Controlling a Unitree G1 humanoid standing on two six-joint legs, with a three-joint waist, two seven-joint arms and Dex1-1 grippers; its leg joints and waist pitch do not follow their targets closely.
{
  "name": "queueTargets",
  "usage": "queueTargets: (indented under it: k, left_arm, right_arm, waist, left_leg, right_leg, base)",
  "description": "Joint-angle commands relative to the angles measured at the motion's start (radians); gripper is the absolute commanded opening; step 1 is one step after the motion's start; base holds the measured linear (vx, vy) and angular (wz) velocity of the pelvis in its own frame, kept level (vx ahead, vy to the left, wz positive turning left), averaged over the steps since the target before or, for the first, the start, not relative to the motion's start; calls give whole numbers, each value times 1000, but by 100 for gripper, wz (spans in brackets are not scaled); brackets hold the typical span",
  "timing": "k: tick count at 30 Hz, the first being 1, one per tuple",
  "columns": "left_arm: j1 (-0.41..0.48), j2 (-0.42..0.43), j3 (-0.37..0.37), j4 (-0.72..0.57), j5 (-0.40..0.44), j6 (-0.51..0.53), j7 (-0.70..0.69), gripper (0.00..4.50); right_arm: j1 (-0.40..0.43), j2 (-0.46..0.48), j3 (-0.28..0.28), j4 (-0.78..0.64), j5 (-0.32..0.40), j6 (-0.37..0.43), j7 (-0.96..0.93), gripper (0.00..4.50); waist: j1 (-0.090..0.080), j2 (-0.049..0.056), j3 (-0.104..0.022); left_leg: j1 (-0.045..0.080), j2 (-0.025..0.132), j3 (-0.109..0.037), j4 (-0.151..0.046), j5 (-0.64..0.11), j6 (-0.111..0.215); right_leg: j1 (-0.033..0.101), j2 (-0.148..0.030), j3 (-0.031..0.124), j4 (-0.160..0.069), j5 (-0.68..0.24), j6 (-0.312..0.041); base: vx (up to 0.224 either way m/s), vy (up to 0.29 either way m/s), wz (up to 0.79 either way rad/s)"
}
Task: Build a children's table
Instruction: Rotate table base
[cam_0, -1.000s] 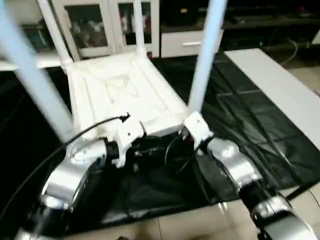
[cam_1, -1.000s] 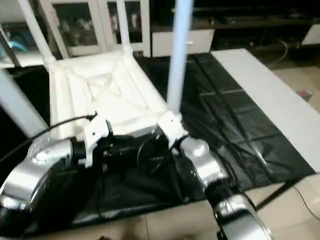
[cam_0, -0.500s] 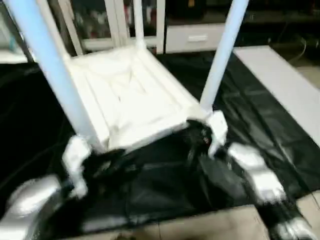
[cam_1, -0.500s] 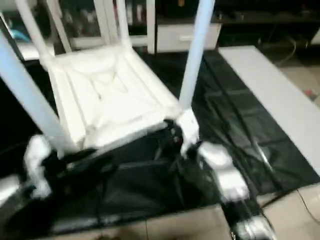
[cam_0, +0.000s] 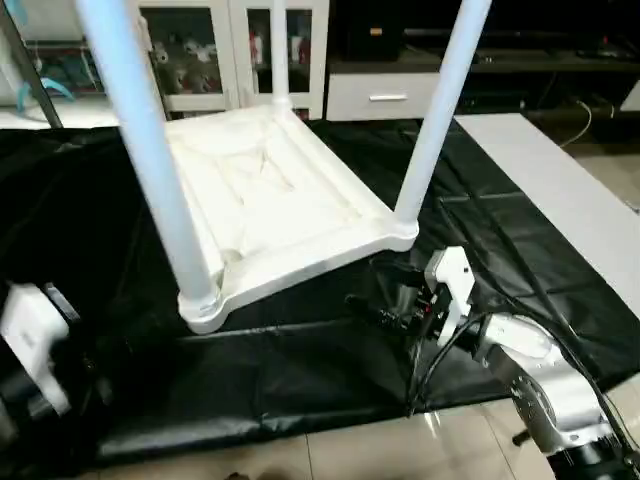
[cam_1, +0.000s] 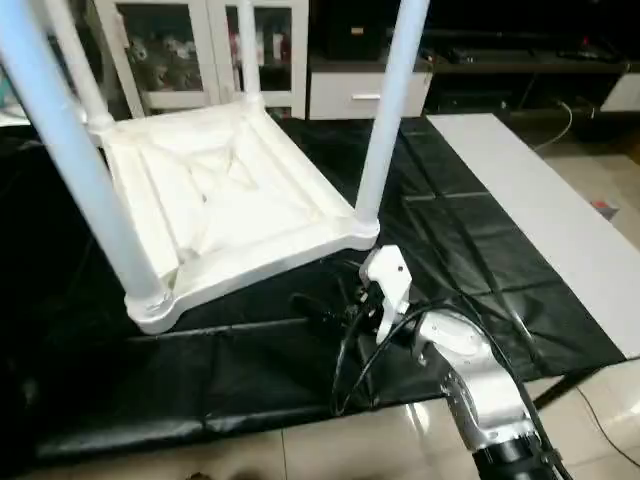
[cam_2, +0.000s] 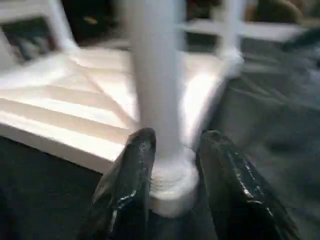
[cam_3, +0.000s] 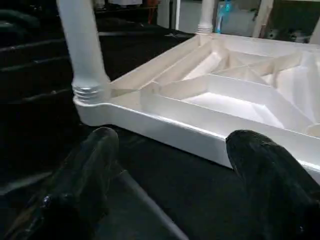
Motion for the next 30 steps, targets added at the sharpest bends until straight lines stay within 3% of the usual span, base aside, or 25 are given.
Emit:
queueTargets:
  k: [1, 4, 6, 7, 9, 10, 13, 15, 18, 19, 20, 22, 23, 24, 25, 26, 28, 29, 30]
  left_arm:
    - [-52, -16, -35, 39, 25, -45, 26, 202]
    - [-104, -24, -68, 88, 59, -69, 39, 229]
    - [-133, -28, -79, 122, 72, -81, 48, 242]
    - [-146, -28, -85, 140, 82, -90, 53, 250]
    - [-185, -32, -103, 185, 89, -100, 57, 261]
    - [-217, -37, -124, 214, 81, -100, 51, 278]
    - [-275, -53, -158, 246, 79, -103, 46, 293]
    - [-313, -67, -185, 271, 71, -102, 32, 300]
    - [-340, -78, -208, 290, 78, -108, 28, 300]
    - [-379, -101, -250, 307, 85, -105, 16, 300]
    - [-411, -121, -286, 321, 91, -101, 5, 300]
    - [-472, -162, -368, 357, 114, -98, -21, 300]
    - [-484, -172, -385, 367, 121, -97, -25, 300]
    - [-505, -190, -411, 384, 129, -92, -31, 300]
    - [-529, -211, -440, 407, 142, -89, -36, 300]
    - [-553, -230, -472, 436, 161, -102, -47, 300]
    - [-583, -253, -503, 473, 181, -119, -53, 300]
    - [-637, -300, -555, 544, 224, -153, -56, 300]
    - [-652, -312, -563, 565, 236, -163, -49, 300]
  right_arm:
    - [6, -10, -19, -20, -3, 14, 7, 380]
    - [9, -16, -24, -28, 0, 20, 10, 380]
    - [12, -22, -25, -38, 6, 25, 10, 380]
    - [14, -24, -26, -42, 9, 28, 10, 380]
    - [22, -31, -29, -57, 12, 36, 12, 380]
    - [29, -34, -32, -67, 13, 42, 13, 380]
    - [40, -38, -34, -77, 15, 46, 15, 380]
    - [46, -39, -32, -82, 17, 52, 19, 380]
    - [48, -41, -29, -82, 9, 50, 18, 380]
    - [50, -41, -29, -85, 4, 50, 12, 380]
    - [51, -41, -29, -86, 0, 50, 8, 380]
    - [55, -46, -27, -95, -3, 56, 6, 380]
    - [56, -48, -26, -96, -5, 56, 7, 380]
    - [58, -53, -25, -100, -8, 58, 9, 380]
    - [60, -58, -24, -102, -11, 59, 11, 380]
    - [63, -64, -24, -106, -14, 61, 13, 380]
    - [65, -69, -26, -111, -16, 63, 14, 380]
    - [70, -77, -33, -121, -17, 66, 11, 380]
    - [71, -78, -35, -123, -17, 66, 9, 380]
  waist:
    - [-6, 18, -34]
    - [-9, 21, -37]
    - [-8, 19, -39]
    - [-8, 26, -40]
    - [-8, 21, -43]
    - [-5, 21, -46]
    - [1, 22, -45]
    - [0, 22, -46]
    - [-5, 21, -53]
    - [-3, 20, -53]
    - [-1, 30, -56]
    - [2, 22, -59]
    - [6, 37, -60]
    - [7, 37, -59]
    - [11, 33, -65]
    - [12, 36, -66]
    - [9, 38, -67]
    - [6, 34, -67]
    - [5, 34, -66]
  left_leg:
    - [30, 60, -55, -110, -591, -90]
    - [24, 60, -55, -113, -574, -90]
    - [30, 59, -50, -111, -566, -88]
    - [30, 59, -51, -110, -560, -89]
    - [24, 59, -49, -110, -523, -80]
    - [28, 59, -43, -108, -497, -74]
    - [36, 59, -38, -102, -496, -69]
    - [32, 60, -40, -103, -492, -72]
    - [14, 60, -41, -103, -408, -55]
    - [22, 59, -36, -100, -408, -47]
    - [27, 59, -35, -96, -409, -51]
    - [24, 59, -31, -93, -361, -38]
    - [27, 60, -31, -92, -348, -37]
    - [29, 60, -29, -91, -342, -35]
    - [19, 60, -30, -88, -285, -23]
    - [13, 58, -29, -85, -247, -8]
    - [15, 56, -26, -82, -237, 0]
    - [9, 55, -27, -81, -233, 13]
    - [10, 54, -26, -80, -240, 18]
  right_leg:
    - [-7, -52, 47, -106, -490, -85]
    - [1, -51, 46, -99, -434, -100]
    - [-3, -51, 48, -101, -412, -105]
    - [-2, -52, 49, -99, -400, -111]
    - [6, -52, 49, -94, -349, -124]
    - [2, -50, 51, -91, -308, -142]
    - [-3, -54, 54, -96, -324, -157]
    - [2, -54, 52, -94, -325, -158]
    - [18, -53, 50, -81, -233, -170]
    - [11, -53, 51, -86, -248, -173]
    - [8, -55, 53, -85, -246, -180]
    - [13, -54, 53, -83, -197, -198]
    - [11, -55, 54, -81, -181, -201]
    - [9, -52, 54, -83, -168, -203]
    - [23, -54, 53, -71, -102, -215]
    - [26, -54, 53, -68, -69, -220]
    - [26, -51, 52, -71, -56, -224]
    - [34, -55, 51, -72, -65, -230]
    - [32, -54, 52, -76, -81, -228]
  base:
    - [0, 0, 0]
    - [0, 0, 0]
    - [0, 0, 0]
    - [0, 0, 0]
    - [0, 0, 0]
    - [0, 0, 0]
    - [0, 0, 0]
    - [0, 0, 0]
    - [0, 0, 0]
    - [0, 0, 0]
    - [0, 0, 0]
    - [0, 0, 0]
    - [0, 0, 0]
    - [0, 0, 0]
    - [0, 0, 0]
    - [0, 0, 0]
    - [0, 0, 0]
    - [0, 0, 0]
    - [0, 0, 0]
